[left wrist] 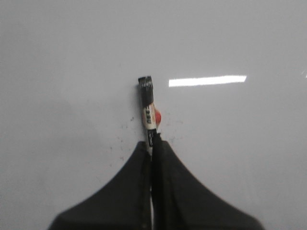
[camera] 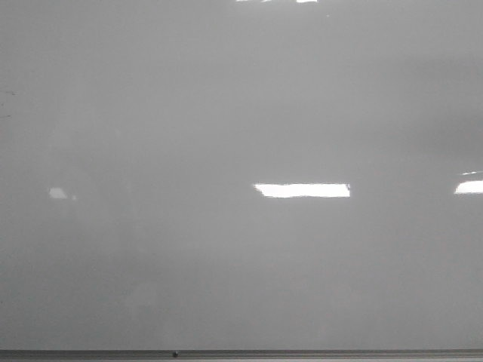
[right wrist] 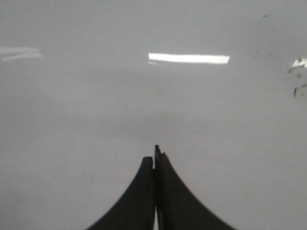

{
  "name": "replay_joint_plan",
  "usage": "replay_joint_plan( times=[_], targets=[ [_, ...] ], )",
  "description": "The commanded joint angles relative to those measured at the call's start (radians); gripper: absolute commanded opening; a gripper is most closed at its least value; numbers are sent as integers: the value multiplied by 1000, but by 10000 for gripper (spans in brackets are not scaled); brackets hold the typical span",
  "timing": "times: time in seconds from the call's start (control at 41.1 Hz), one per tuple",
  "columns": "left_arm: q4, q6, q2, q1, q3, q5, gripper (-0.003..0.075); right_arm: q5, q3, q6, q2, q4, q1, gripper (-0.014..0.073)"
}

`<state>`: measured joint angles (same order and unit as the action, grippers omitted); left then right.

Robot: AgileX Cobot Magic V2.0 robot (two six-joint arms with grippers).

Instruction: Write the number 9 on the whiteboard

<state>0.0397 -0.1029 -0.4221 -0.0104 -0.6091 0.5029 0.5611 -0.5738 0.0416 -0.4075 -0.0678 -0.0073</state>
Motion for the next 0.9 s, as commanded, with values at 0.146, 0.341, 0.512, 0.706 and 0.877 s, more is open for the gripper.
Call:
replay_joint_plan(
  times=[0.146, 0.341, 0.512, 0.706, 0.877],
  targets=[
    [10, 3, -83, -6, -6, -65, -19, -62, -26, 0, -128, -5, 2, -69],
    [13, 3, -138, -6, 1, -57, 0, -39, -26, 27, -189, -5, 2, 40],
    [13, 3, -210, -6, 1, -59, 339, -32, -26, 37, -189, -5, 2, 478],
    [32, 3, -347, -6, -16, -91, 599, -34, -26, 37, -189, -5, 2, 631],
    [39, 3, -518, -6, -78, -118, 599, -36, -26, 37, -189, -5, 2, 631]
  ],
)
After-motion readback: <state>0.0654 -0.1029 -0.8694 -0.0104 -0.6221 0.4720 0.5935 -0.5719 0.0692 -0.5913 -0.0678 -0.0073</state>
